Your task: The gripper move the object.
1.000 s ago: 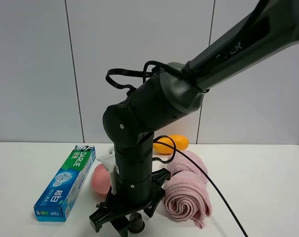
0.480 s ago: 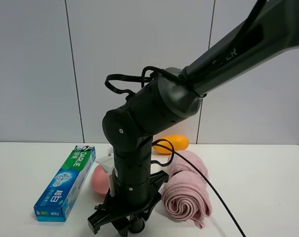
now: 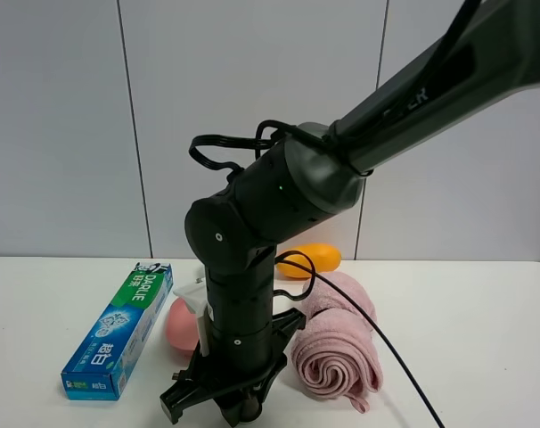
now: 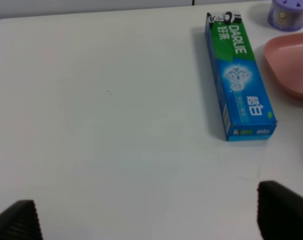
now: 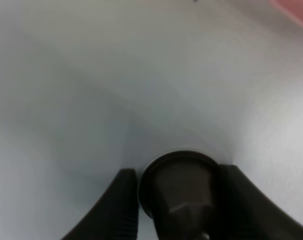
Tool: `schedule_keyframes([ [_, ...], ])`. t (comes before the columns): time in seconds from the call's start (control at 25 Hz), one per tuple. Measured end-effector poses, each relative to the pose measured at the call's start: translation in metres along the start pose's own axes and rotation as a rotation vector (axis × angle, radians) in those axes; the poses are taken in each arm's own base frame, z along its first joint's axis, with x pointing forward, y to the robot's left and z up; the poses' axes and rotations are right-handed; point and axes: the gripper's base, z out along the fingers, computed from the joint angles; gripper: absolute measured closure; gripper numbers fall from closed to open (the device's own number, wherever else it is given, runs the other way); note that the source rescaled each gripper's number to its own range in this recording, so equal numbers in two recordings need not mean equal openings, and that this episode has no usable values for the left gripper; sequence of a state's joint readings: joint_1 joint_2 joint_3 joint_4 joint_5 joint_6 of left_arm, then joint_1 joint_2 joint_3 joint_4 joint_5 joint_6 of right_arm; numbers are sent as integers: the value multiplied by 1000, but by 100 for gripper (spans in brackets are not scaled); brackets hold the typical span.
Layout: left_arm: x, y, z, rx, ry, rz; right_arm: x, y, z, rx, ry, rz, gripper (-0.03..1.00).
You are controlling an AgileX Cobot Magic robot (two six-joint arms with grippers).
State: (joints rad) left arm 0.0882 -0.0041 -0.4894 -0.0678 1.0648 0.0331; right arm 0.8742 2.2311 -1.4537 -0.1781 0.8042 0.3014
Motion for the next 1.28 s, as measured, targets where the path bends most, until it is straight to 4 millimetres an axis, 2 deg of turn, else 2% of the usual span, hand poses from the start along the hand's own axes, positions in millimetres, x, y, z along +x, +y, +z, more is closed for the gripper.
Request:
schedule_keyframes([
  [0.12, 0, 0, 0, 0, 0, 0, 0, -1, -6, 2, 1, 2, 97],
  [0.2, 0, 0, 0, 0, 0, 0, -1, -3, -21, -2, -27, 6, 97],
  [0.4, 0, 0, 0, 0, 0, 0, 2, -12, -78, -3, -85, 24, 97],
  [0.64, 0, 0, 0, 0, 0, 0, 16, -24, -144, -7, -156, 48, 97],
  [0.8, 0, 0, 0, 0, 0, 0, 32, -33, -176, 18, -150, 57, 97],
  [1.04, 0, 0, 0, 0, 0, 0, 47, -59, -199, 53, -112, 167, 97],
  [1.28, 0, 0, 0, 0, 0, 0, 50, -80, -205, 63, -123, 245, 97],
])
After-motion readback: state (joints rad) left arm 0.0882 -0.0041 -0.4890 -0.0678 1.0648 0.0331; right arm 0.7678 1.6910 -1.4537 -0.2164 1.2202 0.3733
